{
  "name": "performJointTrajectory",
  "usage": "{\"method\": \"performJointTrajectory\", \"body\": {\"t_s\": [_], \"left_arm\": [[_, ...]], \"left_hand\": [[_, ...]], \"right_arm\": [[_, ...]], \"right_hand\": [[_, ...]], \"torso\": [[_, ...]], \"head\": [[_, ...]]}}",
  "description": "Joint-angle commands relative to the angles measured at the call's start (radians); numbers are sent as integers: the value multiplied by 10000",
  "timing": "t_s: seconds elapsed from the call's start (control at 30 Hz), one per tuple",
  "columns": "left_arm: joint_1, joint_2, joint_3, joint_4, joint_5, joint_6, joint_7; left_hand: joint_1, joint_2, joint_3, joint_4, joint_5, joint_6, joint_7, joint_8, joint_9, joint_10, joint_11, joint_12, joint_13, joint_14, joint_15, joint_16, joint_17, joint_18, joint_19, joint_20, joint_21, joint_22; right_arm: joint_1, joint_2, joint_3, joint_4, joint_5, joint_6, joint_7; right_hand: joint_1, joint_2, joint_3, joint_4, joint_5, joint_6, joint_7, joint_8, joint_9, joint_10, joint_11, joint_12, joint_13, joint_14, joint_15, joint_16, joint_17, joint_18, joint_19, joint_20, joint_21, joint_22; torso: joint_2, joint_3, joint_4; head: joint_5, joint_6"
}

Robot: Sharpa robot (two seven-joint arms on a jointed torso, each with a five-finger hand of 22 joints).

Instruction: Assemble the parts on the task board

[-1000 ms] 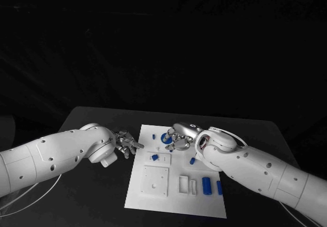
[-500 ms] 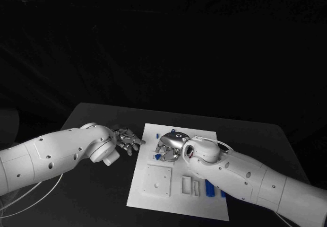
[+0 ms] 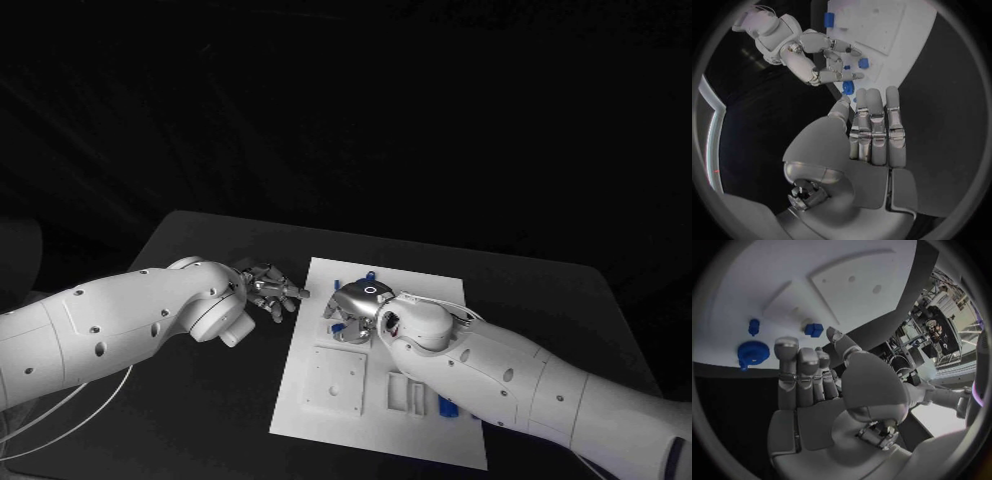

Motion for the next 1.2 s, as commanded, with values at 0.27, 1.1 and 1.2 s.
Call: {"method": "performJointTrajectory", "body": {"t_s": [0.27,1.1,1.2], "left_arm": [[112,-65,9,145,108,-171,133],[137,-50,8,62,108,-75,72],[137,-42,8,62,108,-66,75]], "left_hand": [[52,-9,-19,-62,38,-21,19,-1,-15,81,3,-57,-18,106,0,-41,13,-88,93,12,11,-17],[79,8,-4,-94,50,-12,15,5,-34,92,2,-84,-55,112,1,-78,37,-89,90,13,15,-46],[83,9,-2,-99,52,-10,14,6,-35,94,1,-84,-56,113,0,-79,39,-89,90,12,16,-47]], "right_arm": [[-1,-104,-12,5,-444,-293,-149],[-2,-186,-12,-89,-287,-12,-42],[-2,-158,-13,-109,-266,32,-28]], "right_hand": [[73,-59,-33,53,-67,162,-8,53,2,41,35,-45,25,67,0,41,45,-46,489,62,71,763],[-77,-40,419,15,-132,743,-64,60,15,78,4,-5,107,92,-26,45,144,-68,480,39,173,775],[-91,-42,417,27,-128,764,-72,63,16,83,-1,0,113,92,-27,46,148,-69,482,38,182,777]], "torso": [[77,-60,12],[98,-94,14],[100,-103,19]], "head": [[18,-45],[-35,-34],[-36,-40]]}}
